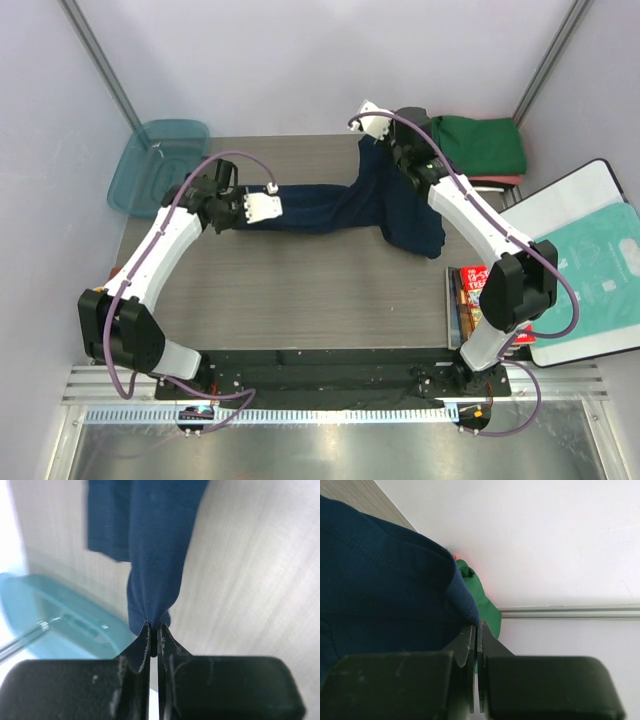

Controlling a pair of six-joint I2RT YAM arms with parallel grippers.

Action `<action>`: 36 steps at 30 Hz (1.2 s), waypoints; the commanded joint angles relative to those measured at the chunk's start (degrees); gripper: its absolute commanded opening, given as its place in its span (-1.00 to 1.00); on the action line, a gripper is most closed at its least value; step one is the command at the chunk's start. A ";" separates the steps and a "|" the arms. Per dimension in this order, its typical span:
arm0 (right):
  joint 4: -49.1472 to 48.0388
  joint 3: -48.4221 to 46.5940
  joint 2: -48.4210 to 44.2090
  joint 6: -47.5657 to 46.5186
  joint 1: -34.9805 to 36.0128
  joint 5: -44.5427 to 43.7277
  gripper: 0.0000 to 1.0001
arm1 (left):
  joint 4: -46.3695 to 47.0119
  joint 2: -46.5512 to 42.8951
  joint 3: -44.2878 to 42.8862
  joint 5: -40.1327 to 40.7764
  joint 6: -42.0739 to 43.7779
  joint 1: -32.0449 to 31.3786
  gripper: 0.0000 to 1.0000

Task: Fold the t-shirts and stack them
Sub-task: Flatten the tshirt out

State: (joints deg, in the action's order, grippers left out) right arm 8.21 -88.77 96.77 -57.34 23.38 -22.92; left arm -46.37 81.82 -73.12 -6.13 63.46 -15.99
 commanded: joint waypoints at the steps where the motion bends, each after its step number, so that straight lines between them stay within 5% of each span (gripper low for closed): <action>1: -3.46 -1.41 -3.43 -1.02 -0.26 -0.90 -0.98 | -21.16 1.58 -3.96 -9.31 4.65 0.52 -0.98; 3: -3.37 -0.88 -3.69 -1.10 -0.26 -0.99 -0.98 | -25.68 1.76 -3.17 -11.70 6.92 0.43 -0.92; 6: -3.37 -0.61 -3.78 -1.02 -0.26 -1.08 -0.98 | -27.55 2.46 -0.72 -12.59 6.25 -0.01 -0.54; 10: -3.02 -0.70 -3.52 -0.75 -0.26 -0.90 -0.98 | -21.85 4.92 0.26 -10.48 3.61 -0.09 -1.00; 26: -1.88 -0.01 -2.90 -0.49 -0.26 -0.64 -0.98 | -6.63 15.12 2.10 -5.30 -4.31 0.08 -1.00; 33: -1.09 2.81 -3.34 1.27 0.00 0.33 -0.98 | 3.64 21.71 2.20 3.23 -10.71 0.26 -1.00; 36: -1.00 2.90 -3.34 1.18 0.00 0.42 -0.98 | 6.45 21.89 2.37 3.14 -12.91 0.34 -0.69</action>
State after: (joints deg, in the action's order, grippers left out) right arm 9.32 -85.38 96.07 -57.12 23.18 -22.61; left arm -46.94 103.77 -70.63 -5.45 55.53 -15.97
